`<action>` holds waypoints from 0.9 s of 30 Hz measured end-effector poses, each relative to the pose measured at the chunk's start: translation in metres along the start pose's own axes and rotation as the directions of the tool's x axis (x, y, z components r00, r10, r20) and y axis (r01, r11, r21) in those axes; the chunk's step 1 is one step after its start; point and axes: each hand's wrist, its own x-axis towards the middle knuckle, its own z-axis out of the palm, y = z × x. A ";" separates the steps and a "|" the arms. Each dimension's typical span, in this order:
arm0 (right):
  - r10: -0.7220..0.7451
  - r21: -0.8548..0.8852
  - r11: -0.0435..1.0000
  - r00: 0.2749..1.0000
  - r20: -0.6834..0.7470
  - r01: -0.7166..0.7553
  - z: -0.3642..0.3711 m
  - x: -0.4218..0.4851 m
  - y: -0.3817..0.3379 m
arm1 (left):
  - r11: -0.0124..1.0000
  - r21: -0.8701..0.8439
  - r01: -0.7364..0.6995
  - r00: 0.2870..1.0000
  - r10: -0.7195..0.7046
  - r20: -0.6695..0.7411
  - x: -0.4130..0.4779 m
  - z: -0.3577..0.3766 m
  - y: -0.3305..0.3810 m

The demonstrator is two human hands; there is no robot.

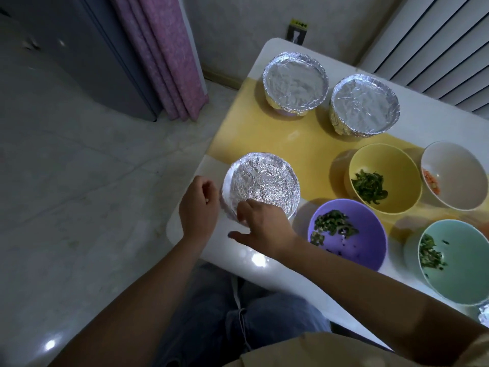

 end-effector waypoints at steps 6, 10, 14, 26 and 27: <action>0.126 0.015 0.992 0.988 -0.090 -0.126 0.012 0.004 -0.006 | 0.999 0.034 0.021 0.988 -0.026 0.155 -0.024 -0.004 -0.007; 0.149 0.054 0.988 0.978 -0.146 -0.142 0.016 0.001 -0.007 | 0.995 0.020 0.100 0.961 -0.102 0.257 -0.027 -0.002 0.000; 0.160 0.055 0.987 0.973 -0.169 -0.153 0.016 0.003 -0.010 | 0.982 0.190 0.021 0.959 -0.073 0.273 -0.021 -0.003 0.009; 0.082 0.059 0.996 0.974 -0.210 -0.071 0.015 0.006 -0.009 | 0.954 0.298 0.034 0.985 -0.083 0.154 -0.017 -0.002 0.020; 0.075 0.064 0.996 0.976 -0.206 -0.063 0.015 0.006 -0.009 | 0.953 0.301 0.015 0.985 -0.066 0.161 -0.020 -0.001 0.021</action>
